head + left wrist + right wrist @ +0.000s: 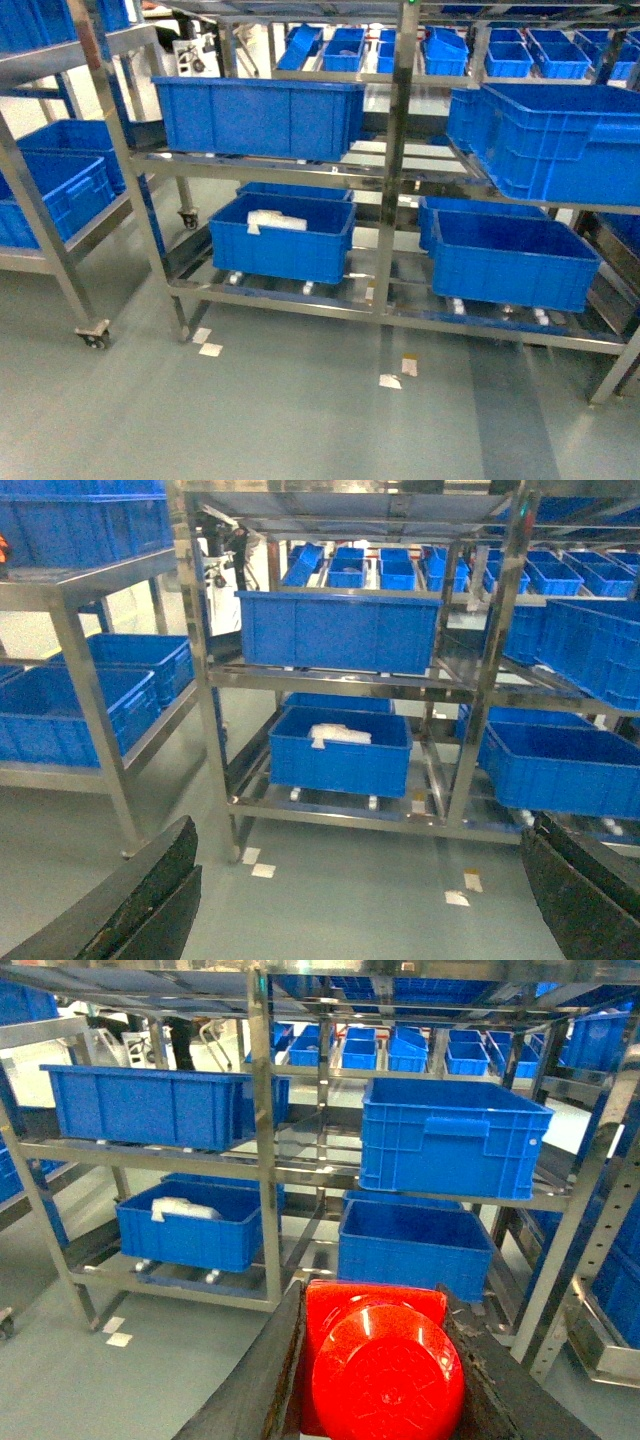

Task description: Pick red block from blue box to shelf

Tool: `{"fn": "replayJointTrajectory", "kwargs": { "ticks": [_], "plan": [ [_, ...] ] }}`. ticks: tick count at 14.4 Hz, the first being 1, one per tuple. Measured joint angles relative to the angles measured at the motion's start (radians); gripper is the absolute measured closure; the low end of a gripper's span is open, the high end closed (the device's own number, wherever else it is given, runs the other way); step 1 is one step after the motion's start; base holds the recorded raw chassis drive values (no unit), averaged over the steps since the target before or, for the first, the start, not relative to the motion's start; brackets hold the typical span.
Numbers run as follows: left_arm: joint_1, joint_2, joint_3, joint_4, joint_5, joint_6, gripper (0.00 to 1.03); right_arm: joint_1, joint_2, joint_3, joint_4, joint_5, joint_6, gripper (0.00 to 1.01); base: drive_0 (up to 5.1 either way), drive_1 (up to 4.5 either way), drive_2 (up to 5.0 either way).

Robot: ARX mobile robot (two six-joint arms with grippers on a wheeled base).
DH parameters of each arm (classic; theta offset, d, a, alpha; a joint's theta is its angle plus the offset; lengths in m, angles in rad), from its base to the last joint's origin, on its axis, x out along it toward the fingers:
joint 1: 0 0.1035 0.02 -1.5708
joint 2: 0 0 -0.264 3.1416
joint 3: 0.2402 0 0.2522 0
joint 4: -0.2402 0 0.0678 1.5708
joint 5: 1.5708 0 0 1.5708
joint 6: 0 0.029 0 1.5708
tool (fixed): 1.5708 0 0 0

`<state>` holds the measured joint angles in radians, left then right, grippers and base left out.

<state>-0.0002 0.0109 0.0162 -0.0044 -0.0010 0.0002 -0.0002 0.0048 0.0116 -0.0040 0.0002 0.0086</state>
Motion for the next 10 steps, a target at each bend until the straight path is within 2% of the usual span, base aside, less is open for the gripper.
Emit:
{"fn": "replayJointTrajectory", "kwargs": {
  "ticks": [10],
  "plan": [
    [0.000,0.000,0.000,0.000,0.001,0.000,0.05,0.000,0.000,0.000,0.000,0.000,0.000,0.73,-1.4,-1.35,-1.4]
  ]
}}
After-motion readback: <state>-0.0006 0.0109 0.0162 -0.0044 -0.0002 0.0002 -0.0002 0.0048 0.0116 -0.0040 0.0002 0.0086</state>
